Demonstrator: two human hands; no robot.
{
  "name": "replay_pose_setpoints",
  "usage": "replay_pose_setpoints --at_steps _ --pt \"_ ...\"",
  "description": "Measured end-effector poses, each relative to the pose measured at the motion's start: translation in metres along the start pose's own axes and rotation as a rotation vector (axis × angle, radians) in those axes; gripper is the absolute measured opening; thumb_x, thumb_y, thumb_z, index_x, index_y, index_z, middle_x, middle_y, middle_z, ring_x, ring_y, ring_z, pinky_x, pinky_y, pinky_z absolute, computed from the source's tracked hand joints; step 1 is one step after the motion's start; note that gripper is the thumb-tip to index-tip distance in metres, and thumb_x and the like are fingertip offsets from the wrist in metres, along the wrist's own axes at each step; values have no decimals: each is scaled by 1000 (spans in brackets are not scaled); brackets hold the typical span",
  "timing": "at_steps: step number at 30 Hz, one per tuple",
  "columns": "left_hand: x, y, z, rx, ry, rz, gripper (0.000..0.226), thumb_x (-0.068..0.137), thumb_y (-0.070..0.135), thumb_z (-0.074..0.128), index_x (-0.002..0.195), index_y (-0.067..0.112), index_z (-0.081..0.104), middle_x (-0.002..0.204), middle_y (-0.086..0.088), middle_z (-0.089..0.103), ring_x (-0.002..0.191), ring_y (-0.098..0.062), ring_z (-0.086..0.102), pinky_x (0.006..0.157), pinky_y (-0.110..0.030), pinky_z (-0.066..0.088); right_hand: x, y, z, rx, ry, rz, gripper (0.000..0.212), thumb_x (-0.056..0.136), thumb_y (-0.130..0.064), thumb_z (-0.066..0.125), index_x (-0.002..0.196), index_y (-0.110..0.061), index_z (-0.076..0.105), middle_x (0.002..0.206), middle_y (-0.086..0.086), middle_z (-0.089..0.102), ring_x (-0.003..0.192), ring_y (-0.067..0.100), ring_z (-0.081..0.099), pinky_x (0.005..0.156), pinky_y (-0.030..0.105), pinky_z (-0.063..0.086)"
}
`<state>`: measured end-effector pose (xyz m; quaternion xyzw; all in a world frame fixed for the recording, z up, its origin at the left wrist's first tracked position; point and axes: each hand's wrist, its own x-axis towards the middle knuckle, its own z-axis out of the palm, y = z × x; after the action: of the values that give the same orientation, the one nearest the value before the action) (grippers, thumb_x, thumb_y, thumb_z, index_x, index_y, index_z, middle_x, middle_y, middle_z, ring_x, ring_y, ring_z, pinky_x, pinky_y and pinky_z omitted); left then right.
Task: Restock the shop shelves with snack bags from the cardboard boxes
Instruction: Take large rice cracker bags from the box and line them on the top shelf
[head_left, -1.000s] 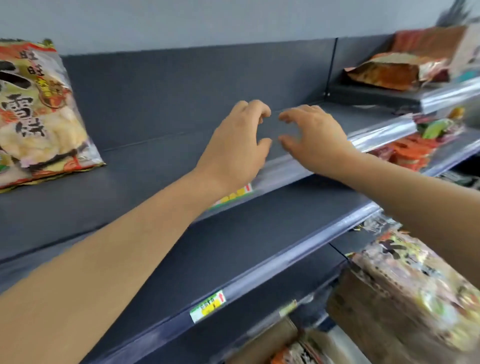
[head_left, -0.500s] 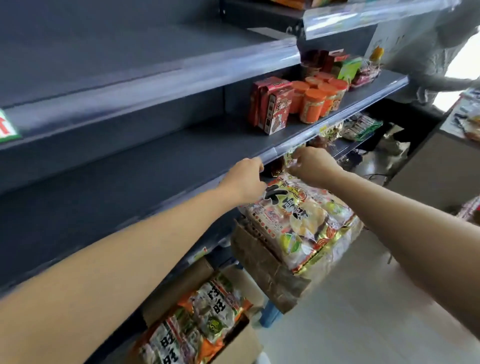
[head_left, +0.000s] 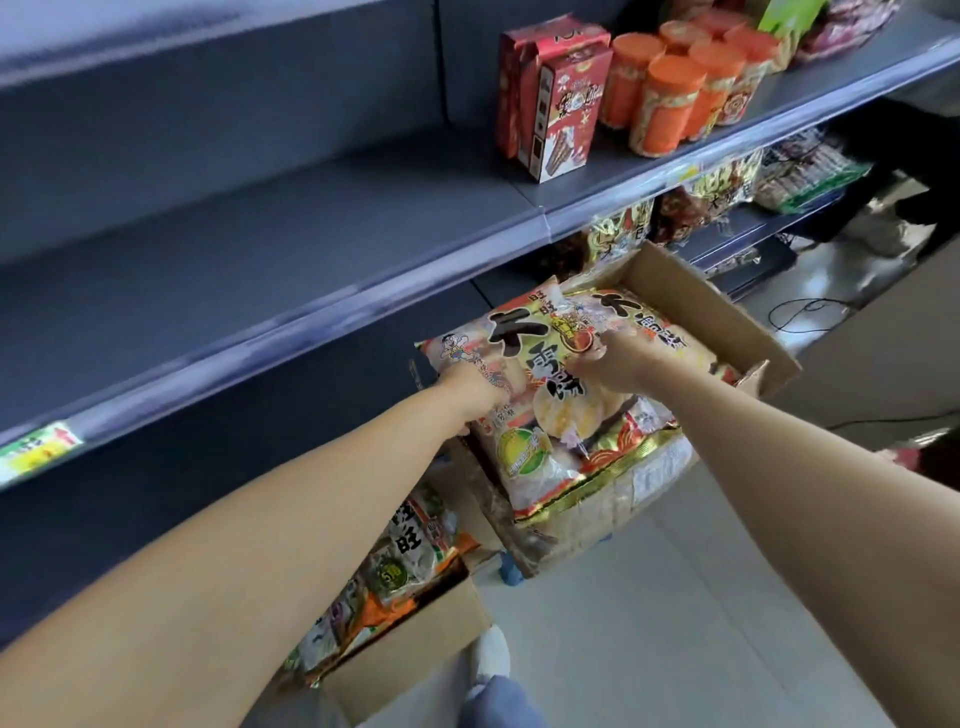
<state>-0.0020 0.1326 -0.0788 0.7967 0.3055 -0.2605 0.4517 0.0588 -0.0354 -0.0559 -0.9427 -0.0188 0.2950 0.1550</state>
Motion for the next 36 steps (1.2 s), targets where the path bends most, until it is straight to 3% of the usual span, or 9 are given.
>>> replay_pose_setpoints --at_steps 3,7,10,15,18,22,29,32,36 --pt "12 -1 5 -164 -11 -72 53 85 19 68 132 9 46 129 -11 55 114 -28 53 80 -37 47 9 2 4 21 0 15 64 92 -43 55 139 -3 39 138 16 49 123 31 49 85 30 39" --pt "20 -3 8 -295 26 -110 50 81 12 73 126 8 51 124 -12 59 110 -29 59 90 -39 51 14 1 6 94 -10 61 69 90 -49 56 136 -1 42 131 15 54 102 29 54 78 29 41" --pt "17 -2 6 -303 57 -87 51 79 11 75 124 6 52 121 -14 60 109 -30 59 94 -43 51 10 1 6 200 9 87 76 88 -49 59 140 0 35 132 16 51 98 26 49 75 29 38" --pt "-3 12 -14 -332 108 6 43 79 11 75 118 6 57 115 -12 64 105 -30 62 95 -46 50 -7 -10 -15 300 111 55 88 80 -50 67 145 -5 27 140 16 44 123 32 47 95 39 44" --pt "-20 29 -35 -349 138 83 34 79 10 74 110 9 60 112 -10 67 103 -30 63 95 -46 51 -27 -30 -41 308 188 20 87 80 -52 66 144 -5 29 141 20 38 123 34 46 100 41 42" --pt "-57 56 -79 -336 233 227 36 81 11 72 114 7 59 113 -11 65 104 -29 63 93 -43 53 -67 -66 -81 332 335 -55 81 78 -54 66 137 -9 36 138 19 40 118 35 50 98 44 47" --pt "-132 86 -181 -399 482 453 46 76 19 70 119 11 57 114 -10 63 96 -28 64 83 -41 57 -140 -154 -143 378 607 -282 83 81 -54 64 143 -13 29 144 15 31 123 33 46 90 40 46" --pt "-168 85 -234 -425 634 534 42 75 19 69 114 13 58 112 -9 62 94 -27 64 81 -43 57 -158 -206 -158 442 648 -420 77 81 -54 63 140 -15 33 139 12 35 118 31 49 85 36 46" --pt "-211 63 -310 -455 825 556 57 60 25 69 115 14 59 113 -11 62 92 -28 66 79 -43 58 -175 -288 -161 532 610 -616 74 81 -53 62 138 -16 34 135 10 37 115 29 51 84 35 46"
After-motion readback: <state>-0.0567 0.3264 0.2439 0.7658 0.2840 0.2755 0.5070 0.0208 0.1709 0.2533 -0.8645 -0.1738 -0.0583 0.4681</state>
